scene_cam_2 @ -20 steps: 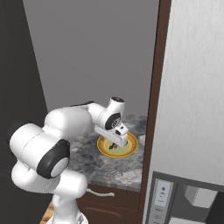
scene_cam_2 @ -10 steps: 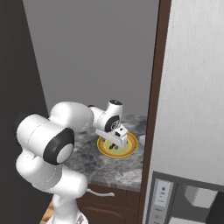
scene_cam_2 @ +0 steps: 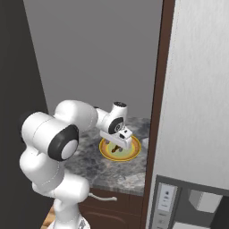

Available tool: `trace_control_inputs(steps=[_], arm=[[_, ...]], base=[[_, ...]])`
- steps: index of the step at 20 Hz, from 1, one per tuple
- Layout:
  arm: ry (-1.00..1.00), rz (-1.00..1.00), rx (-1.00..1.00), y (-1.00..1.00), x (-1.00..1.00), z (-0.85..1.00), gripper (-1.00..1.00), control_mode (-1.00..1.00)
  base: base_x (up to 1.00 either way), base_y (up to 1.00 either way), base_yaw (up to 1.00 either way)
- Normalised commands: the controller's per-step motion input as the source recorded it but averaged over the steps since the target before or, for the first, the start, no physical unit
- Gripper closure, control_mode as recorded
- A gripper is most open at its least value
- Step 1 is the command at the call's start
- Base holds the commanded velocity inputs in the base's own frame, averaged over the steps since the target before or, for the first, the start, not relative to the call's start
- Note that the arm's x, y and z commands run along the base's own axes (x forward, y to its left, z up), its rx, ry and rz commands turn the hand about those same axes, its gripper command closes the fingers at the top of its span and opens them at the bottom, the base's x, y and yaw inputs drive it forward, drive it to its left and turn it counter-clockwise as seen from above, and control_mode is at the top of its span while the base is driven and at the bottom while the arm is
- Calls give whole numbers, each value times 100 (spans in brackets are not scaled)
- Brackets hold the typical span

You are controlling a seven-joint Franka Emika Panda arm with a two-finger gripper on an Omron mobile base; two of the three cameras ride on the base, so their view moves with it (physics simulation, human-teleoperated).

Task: Place the chicken drumstick on the counter behind the older chicken drumstick on the same shelf of the fridge to maintain FIFO order. Close the fridge door when finished.

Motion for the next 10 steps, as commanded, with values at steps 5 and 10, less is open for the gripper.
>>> trace_control_inputs(steps=[5, 10], arm=[[0, 0, 0, -1, 20, -17, -100, -100], [0, 0, 0, -8, 9, -24, -100, -100]], base=[[0, 0, 0], [0, 0, 0]])
